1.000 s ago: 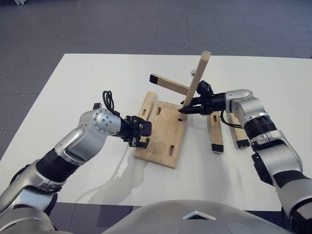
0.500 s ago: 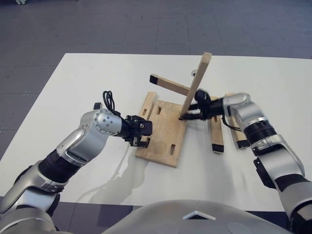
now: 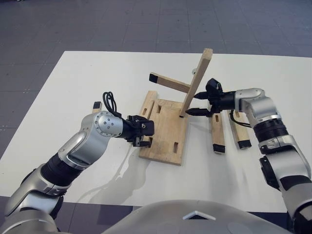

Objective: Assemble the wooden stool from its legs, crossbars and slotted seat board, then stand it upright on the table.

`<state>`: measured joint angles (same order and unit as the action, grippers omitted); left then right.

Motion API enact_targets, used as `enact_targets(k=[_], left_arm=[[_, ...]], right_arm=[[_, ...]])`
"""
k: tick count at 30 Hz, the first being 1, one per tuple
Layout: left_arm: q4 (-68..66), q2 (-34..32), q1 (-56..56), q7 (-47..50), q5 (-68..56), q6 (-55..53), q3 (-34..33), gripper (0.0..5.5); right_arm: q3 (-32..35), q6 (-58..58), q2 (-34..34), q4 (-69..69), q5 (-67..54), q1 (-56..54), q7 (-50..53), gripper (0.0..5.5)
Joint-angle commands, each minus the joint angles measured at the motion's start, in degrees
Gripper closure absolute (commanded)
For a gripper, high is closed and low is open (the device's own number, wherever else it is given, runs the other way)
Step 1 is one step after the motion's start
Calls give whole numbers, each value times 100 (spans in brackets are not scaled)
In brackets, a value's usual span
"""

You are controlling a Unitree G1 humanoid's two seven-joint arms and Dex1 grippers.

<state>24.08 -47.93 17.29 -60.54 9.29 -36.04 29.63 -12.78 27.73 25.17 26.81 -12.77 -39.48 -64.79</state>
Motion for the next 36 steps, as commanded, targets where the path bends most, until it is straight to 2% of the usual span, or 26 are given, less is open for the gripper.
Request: enact_targets(k=[1, 6, 9, 14, 17, 21, 25, 31, 36], left_arm=[[-98, 31, -238, 47, 65, -68, 149, 172], [-92, 25, -275, 57, 81, -73, 108, 172], [-17, 21, -359, 104, 83, -129, 85, 172], [20, 57, -376, 122, 98, -180, 82, 172], [14, 82, -364, 135, 97, -200, 80, 172], [17, 124, -373, 173, 98, -236, 85, 172], [44, 154, -395, 195, 101, -273, 98, 172], [4, 169, -364, 172, 129, -229, 132, 172], [-7, 140, -363, 141, 149, -167, 140, 172]], right_arm=[[202, 316, 530, -1073, -164, 34, -242, 55], [155, 64, 1480, -1509, -45, 97, -1050, 55], [251, -72, 1697, -899, 260, -358, -779, 55], [1060, 369, 1147, -333, 158, -1394, 856, 146], [1902, 961, 475, -630, -243, -1980, 2305, 199], [2599, 2364, -831, -1832, -1279, -1922, 3594, 275], [2722, 3158, -1633, -2481, -1805, -1614, 4349, 279], [2752, 3016, -1692, -2485, -1876, -1694, 4707, 279], [3583, 1343, -1188, -2582, -1854, -3508, 5392, 279]])
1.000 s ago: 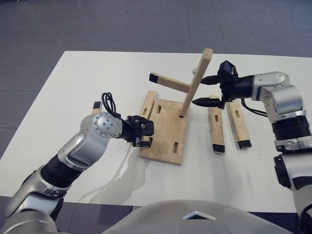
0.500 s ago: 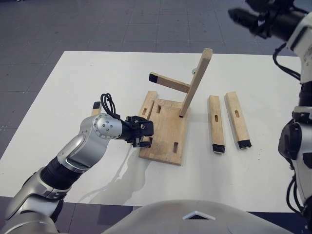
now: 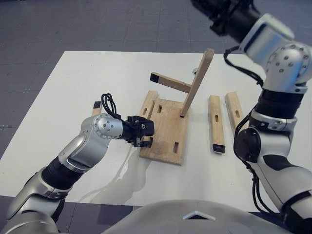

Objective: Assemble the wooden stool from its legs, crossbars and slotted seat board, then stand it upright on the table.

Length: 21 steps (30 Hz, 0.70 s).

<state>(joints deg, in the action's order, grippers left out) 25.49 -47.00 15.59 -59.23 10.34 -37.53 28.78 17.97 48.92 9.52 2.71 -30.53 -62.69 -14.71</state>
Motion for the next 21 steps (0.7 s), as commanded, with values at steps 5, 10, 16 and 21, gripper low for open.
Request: enact_targets(k=[5, 10, 16, 21], left_arm=[[-140, 44, -187, -5, 31, -29, 220, 172], [-170, 99, -60, -39, 9, -28, 274, 172], [-125, 126, -111, 42, -25, -130, 221, 172], [30, 385, -282, 278, -51, -365, 275, 172]], right_arm=[[-103, 52, -82, -413, -340, 21, 592, 279], [-2078, 34, -409, 204, 465, 3967, 351, 279], [-1144, -382, -552, 104, 135, 3376, 607, 279], [97, -605, 267, 86, -520, 983, 802, 279]])
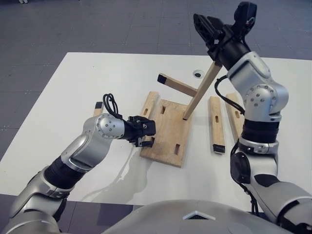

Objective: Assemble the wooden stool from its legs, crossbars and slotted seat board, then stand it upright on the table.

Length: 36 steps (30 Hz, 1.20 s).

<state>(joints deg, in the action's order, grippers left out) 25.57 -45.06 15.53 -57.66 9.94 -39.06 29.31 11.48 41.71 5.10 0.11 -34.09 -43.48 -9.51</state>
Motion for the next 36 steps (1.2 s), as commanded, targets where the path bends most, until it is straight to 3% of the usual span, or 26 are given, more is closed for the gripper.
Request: enact_targets(k=[1, 4, 7, 13, 19, 29, 36], left_arm=[[69, 282, -306, 187, -22, -293, 248, 172], [205, 521, -347, 370, -61, -557, 265, 172], [357, 878, -302, 636, -117, -980, 252, 172], [787, 1550, -371, 1342, -242, -1972, 131, 172], [1060, 1934, -492, 2032, -390, -2661, 24, 172], [1281, 1802, -451, 2426, -758, -2896, -22, 172], [1509, 1884, -69, 2414, -1197, -3110, -424, 172]], right_arm=[[904, 65, 946, 369, -190, -1294, 292, 279], [935, 4, 1280, 294, -40, -1464, 313, 279], [665, 237, 1398, -62, 268, -695, 481, 279], [582, 1623, 1244, -2032, 132, 1646, 1007, 179], [732, 2711, 1374, -3131, -50, 2907, 1020, 90], [449, 2293, 1906, -2572, 607, 4440, 397, 90], [65, 1704, 1795, -2018, 1052, 5041, 129, 90]])
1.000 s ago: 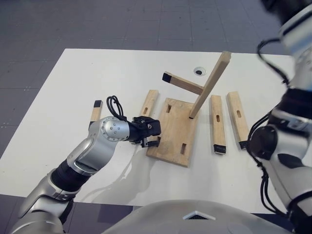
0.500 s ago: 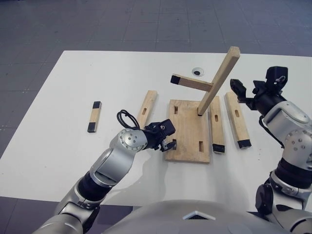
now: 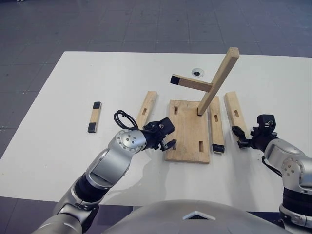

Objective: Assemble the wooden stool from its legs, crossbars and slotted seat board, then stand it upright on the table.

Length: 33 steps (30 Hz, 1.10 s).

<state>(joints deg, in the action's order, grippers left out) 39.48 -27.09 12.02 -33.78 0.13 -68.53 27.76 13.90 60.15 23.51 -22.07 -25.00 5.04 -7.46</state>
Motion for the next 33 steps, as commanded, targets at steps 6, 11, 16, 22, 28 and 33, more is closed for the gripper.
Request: enact_targets(k=[6, 11, 16, 22, 28, 33], left_arm=[[344, 323, 792, 27, -805, -609, -1111, 172], [323, 326, 1114, 113, -1188, -839, -1628, 172], [350, 435, 1172, 290, -1442, -967, -2001, 172], [159, 817, 1535, 85, -2257, -1254, -3408, 172], [-850, 1022, 2467, -809, -3955, -1843, -5431, 172], [-1962, 889, 2851, -1457, -5524, -2362, -6062, 172]], right_arm=[[-176, -427, -31, 585, 273, 327, -286, 163], [-17, -365, 111, 948, 137, 125, -665, 260], [-90, -365, 327, 1181, 121, -202, -1056, 347], [1235, -402, 454, 2336, -527, -2185, -914, 347], [2282, -589, 1175, 3572, -1449, -4895, -1062, 347], [2259, 889, 1141, 2832, -3827, -5268, -2898, 347]])
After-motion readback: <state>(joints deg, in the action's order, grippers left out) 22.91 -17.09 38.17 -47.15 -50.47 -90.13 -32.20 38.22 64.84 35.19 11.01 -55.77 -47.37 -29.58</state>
